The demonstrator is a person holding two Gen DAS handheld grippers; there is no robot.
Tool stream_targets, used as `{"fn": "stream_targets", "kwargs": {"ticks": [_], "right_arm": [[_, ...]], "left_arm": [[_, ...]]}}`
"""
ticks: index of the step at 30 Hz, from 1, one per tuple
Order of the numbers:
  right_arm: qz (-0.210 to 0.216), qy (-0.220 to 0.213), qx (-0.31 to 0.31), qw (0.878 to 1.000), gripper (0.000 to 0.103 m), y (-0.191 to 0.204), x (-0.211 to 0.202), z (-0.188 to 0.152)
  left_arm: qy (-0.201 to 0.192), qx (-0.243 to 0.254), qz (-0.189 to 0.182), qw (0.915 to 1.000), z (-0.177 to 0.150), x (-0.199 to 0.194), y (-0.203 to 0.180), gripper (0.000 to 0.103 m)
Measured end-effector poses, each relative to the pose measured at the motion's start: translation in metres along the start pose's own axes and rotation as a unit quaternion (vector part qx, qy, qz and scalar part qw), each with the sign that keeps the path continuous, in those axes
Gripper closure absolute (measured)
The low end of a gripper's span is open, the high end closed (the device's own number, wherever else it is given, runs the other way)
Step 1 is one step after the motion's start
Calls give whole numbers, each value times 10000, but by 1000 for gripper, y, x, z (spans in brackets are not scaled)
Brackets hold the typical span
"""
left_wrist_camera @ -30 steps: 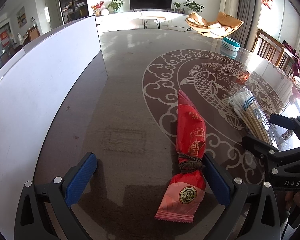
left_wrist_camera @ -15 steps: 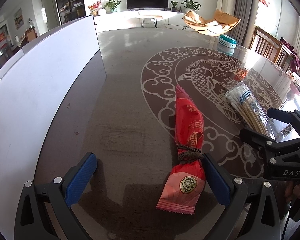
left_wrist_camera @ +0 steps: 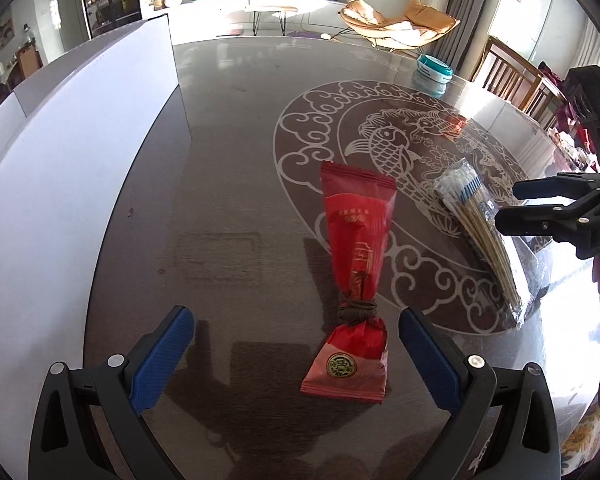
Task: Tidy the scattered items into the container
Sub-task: 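Lift the red packet and swab bag and carry both over the cardboard box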
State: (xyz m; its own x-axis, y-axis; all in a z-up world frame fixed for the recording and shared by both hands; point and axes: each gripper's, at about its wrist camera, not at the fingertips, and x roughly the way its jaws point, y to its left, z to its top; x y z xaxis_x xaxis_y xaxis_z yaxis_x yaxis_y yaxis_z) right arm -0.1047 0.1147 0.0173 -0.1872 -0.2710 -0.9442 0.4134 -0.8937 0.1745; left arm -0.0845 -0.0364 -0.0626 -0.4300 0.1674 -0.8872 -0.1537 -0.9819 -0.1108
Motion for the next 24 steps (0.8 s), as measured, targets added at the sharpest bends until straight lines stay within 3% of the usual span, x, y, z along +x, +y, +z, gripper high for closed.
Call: {"fn": "stream_targets", "kwargs": {"ticks": [3,7,8,9,10,11,12,19,24], "right_arm": [[-115,426,-116,9990,0,12,11,2],[-474,687,-326,9960,2,23,25,-1],[-530,716,-352,9954,5,23,28,-2],[-604,675,-413,9950,13,24,28,-3],[-705,590,-496,9945,30,26,25,-4],[-713,534,-545,9945,40,27,21,-4],[-617,504,-530,9954,65,26,17,-4],[-607,142,-593,9963,69,33,-21,-5],[-489,-177,-816,9953,69,70,-57,15]], "left_arm": [[155,371,87,9992,8,9,-16,0],[218,691,260,9970,18,21,-37,0],[234,734,236,9967,21,23,-41,4],[219,789,253,9963,22,23,-44,21],[131,854,241,9960,24,20,-47,35],[86,866,221,9960,27,16,-49,74],[135,843,208,9961,29,13,-49,86],[-316,414,-38,9986,32,-34,-33,87],[-725,163,-89,9972,30,-97,2,87]]}}
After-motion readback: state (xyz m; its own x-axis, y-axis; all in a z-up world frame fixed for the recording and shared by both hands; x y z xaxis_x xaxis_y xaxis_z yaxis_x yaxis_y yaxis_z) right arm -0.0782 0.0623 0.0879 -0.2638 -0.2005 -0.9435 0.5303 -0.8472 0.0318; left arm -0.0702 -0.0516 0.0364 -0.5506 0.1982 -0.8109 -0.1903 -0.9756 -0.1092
